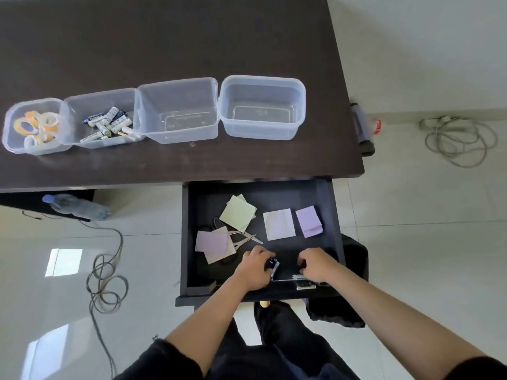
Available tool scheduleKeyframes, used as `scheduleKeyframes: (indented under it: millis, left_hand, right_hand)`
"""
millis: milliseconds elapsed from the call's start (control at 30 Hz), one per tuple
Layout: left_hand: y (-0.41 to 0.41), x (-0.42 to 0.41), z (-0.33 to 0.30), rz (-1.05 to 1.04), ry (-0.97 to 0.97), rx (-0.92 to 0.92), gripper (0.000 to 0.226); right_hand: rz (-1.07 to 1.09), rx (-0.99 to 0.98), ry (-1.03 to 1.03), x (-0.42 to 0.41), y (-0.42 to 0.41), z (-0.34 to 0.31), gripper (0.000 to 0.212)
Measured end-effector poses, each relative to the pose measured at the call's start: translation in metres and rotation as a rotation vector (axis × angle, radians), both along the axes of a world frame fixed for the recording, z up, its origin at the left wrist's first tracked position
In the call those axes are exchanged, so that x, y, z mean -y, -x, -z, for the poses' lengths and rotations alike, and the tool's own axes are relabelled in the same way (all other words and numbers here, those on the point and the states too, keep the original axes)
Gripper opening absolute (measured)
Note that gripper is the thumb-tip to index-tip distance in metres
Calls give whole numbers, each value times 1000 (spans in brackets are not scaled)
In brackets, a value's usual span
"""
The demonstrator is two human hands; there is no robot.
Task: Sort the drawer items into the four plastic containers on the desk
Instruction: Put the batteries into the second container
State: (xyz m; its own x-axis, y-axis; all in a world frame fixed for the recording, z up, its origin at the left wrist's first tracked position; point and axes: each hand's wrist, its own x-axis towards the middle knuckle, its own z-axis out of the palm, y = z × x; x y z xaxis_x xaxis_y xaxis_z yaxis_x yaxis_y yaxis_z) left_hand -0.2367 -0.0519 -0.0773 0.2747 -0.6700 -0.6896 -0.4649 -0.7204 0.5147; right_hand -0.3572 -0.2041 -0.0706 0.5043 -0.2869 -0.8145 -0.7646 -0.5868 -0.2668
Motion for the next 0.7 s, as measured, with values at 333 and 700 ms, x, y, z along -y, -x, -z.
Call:
scheduleKeyframes:
  millis: [333, 700]
  left_hand:
    - [9, 8, 13, 43, -91, 2, 30]
    - [5, 4, 20, 2, -144, -36, 21]
  right_hand:
    - [-115, -112, -72, 2, -4, 6, 24]
    - [-105, -47, -202, -9, -11, 11, 18]
